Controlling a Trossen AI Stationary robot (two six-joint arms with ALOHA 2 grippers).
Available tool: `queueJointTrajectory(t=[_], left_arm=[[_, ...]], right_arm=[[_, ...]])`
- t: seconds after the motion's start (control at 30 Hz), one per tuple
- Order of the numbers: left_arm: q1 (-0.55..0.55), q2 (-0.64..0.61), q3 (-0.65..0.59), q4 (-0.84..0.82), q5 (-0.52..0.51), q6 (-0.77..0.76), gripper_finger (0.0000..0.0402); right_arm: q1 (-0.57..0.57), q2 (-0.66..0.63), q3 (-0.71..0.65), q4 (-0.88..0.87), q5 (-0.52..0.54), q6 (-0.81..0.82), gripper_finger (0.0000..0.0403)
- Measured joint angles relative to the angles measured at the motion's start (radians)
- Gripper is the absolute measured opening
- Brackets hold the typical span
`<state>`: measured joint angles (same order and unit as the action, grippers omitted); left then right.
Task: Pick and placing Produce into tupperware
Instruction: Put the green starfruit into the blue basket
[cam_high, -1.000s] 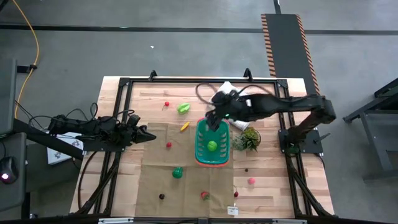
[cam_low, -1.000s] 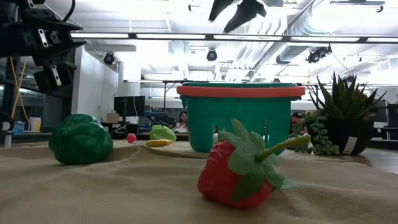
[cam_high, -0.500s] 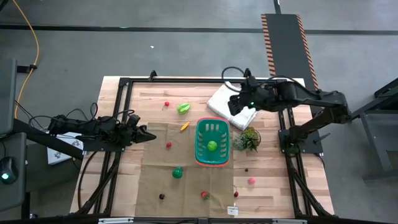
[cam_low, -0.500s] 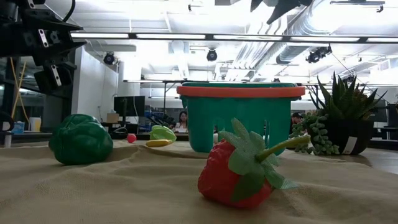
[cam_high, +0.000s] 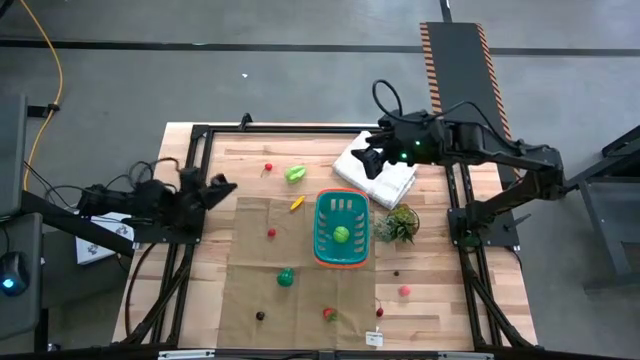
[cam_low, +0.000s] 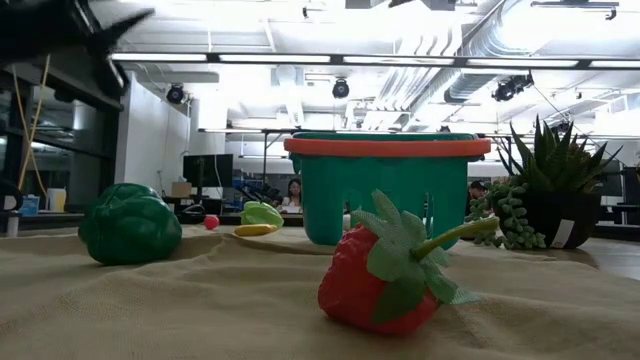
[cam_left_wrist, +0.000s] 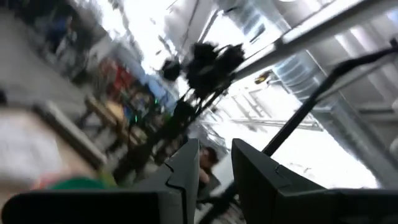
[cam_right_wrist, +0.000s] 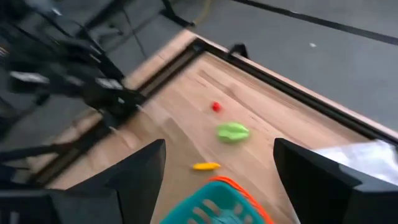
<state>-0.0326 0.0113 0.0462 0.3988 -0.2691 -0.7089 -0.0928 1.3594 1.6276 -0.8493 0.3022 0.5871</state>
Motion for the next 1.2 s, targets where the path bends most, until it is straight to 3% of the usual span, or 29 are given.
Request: queueJointTrajectory(t=[0.1, 0.3, 0.5, 0.7, 0.93, 1.2], left_arm=[[0.0, 0.0, 0.109, -0.141, 0.0, 0.112, 0.0083], [0.0, 0.066, 0.447, -0.628, -0.09, 0.277, 0.0084], [0.0, 0.204, 0.796, -0.919, -0.18, 0.42, 0.0109], [0.0, 0.417, 1.084, -1.221, -0.249, 0.48, 0.0157], [0.0, 0.622, 1.298, -1.396, -0.267, 0.512, 0.0206], [0.0, 0.838, 1.379, -1.552, -0.269, 0.461, 0.0216]], right_arm=[[-0.026, 0.0, 0.0, -0.055, -0.001, -0.001, 0.0288], [-0.077, 0.002, 0.0, -0.073, -0.003, -0.047, 0.0288], [-0.135, 0.007, 0.0, -0.074, 0.004, -0.046, 0.0288], [-0.173, 0.029, 0.0, -0.074, 0.005, -0.055, 0.0288], [-0.178, 0.086, 0.0, -0.076, 0.0, -0.09, 0.0288], [-0.178, 0.129, 0.0, -0.09, -0.108, -0.167, 0.0288]])
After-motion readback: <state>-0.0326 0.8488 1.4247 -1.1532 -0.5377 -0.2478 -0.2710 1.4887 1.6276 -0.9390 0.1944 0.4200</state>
